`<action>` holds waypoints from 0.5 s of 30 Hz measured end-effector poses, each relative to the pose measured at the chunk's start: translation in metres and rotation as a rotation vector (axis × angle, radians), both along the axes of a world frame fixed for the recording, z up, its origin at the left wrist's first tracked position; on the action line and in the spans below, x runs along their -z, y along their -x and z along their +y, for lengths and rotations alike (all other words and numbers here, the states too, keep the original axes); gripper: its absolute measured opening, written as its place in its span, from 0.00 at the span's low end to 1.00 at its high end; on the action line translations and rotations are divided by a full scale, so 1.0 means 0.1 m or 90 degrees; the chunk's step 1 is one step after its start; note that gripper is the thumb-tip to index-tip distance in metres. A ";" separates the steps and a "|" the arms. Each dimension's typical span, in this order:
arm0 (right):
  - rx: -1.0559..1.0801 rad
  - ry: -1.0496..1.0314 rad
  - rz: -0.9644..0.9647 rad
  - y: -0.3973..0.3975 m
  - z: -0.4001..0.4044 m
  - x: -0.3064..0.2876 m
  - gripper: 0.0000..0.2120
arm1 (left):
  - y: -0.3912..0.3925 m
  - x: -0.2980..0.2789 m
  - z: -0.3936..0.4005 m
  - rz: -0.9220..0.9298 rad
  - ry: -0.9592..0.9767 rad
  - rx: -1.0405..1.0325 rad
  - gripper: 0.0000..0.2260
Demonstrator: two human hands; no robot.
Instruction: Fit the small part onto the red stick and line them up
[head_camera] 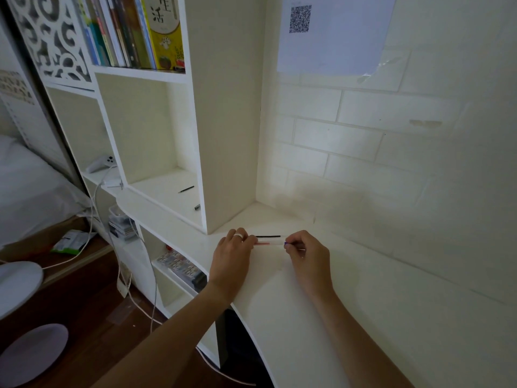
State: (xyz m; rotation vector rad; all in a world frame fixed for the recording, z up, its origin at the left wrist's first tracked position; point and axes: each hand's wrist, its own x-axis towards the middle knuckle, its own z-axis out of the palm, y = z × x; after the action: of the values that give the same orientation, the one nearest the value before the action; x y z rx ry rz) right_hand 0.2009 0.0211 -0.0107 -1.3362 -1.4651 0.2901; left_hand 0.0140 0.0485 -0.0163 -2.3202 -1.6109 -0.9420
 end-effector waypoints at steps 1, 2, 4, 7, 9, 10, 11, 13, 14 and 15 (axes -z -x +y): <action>-0.002 -0.003 -0.007 0.00 0.00 0.00 0.09 | 0.00 0.00 0.00 0.000 0.000 0.003 0.10; -0.002 -0.006 -0.011 0.00 0.00 0.00 0.10 | 0.00 0.00 0.00 -0.001 0.001 0.007 0.10; -0.002 -0.002 -0.008 0.00 -0.01 0.00 0.11 | 0.00 0.00 0.00 -0.002 0.006 0.014 0.11; -0.005 0.017 0.002 0.01 -0.01 0.00 0.13 | -0.01 -0.01 -0.01 -0.002 0.013 0.016 0.10; -0.013 0.027 0.008 0.02 -0.01 -0.01 0.14 | -0.01 -0.01 -0.01 -0.003 0.016 0.017 0.10; -0.019 0.030 0.011 0.02 -0.02 -0.01 0.14 | -0.01 -0.02 -0.01 -0.002 0.017 0.018 0.10; -0.027 0.033 0.013 0.03 -0.02 -0.02 0.15 | -0.01 -0.02 -0.01 -0.002 0.018 0.019 0.10; -0.043 0.036 0.015 0.03 -0.04 -0.03 0.15 | -0.01 -0.03 -0.02 -0.005 0.018 0.017 0.09; -0.050 0.034 0.014 0.03 -0.04 -0.03 0.15 | -0.01 -0.04 -0.03 -0.008 0.019 0.015 0.09; -0.056 0.031 0.012 0.03 -0.05 -0.03 0.15 | 0.00 -0.04 -0.03 -0.011 0.020 0.013 0.09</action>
State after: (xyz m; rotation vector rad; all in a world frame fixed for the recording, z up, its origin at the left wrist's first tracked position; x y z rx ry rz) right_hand 0.1976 0.0165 -0.0072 -1.3063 -1.5114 0.3967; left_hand 0.0144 0.0452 -0.0125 -2.3599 -1.6222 -0.9508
